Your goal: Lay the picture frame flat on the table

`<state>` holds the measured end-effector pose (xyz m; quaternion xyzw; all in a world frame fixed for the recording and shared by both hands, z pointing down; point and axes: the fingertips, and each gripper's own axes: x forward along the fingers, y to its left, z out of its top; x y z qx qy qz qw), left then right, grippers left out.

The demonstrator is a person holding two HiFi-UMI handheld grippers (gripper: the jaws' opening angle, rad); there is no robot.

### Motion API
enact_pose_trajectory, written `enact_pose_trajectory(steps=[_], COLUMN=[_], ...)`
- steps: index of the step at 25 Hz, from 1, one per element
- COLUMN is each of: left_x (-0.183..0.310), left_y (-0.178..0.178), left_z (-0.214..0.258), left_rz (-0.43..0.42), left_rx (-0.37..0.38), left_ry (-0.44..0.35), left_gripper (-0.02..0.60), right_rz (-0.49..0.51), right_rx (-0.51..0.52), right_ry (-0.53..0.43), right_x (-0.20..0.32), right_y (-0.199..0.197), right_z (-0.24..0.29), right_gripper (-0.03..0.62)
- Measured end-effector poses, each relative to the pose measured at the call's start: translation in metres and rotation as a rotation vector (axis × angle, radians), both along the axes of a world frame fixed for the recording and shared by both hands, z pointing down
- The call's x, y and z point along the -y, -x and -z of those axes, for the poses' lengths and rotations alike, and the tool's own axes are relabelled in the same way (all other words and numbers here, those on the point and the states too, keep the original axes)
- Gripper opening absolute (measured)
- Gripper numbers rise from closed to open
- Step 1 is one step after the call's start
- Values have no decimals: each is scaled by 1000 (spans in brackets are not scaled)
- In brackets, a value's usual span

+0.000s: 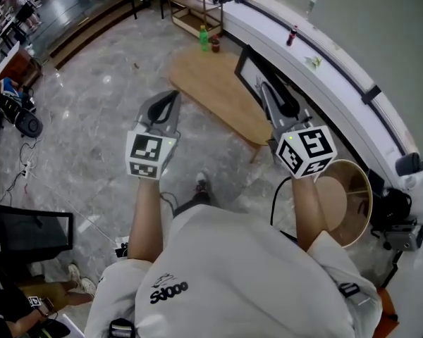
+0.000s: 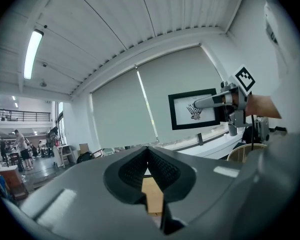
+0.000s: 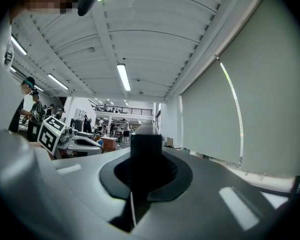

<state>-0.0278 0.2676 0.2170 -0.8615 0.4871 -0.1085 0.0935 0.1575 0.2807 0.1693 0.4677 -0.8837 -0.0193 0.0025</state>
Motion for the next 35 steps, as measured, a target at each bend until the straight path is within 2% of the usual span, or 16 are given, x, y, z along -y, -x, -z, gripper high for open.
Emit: enact_pose_trajectory(steps=[6,12,25,35], left_x=[83,142,242,300], left_y=[14,31,63,87], left_z=[3,2,-20,-41], left_rz=[-9,-19,-57,-80], left_rx=[2,-3,-16,-4], left_ry=[15,24,64,112], left_gripper=[9,9,9,9], right_rz=[-9,-26,-78,-112], right_rx=[9,7,-22,-50], right_ry=[14,30,64,88], right_x=[75,131,230,282], right_y=[14,32,64,89], right_z=[5,2,-19,-36], right_gripper=[14,14,14,14])
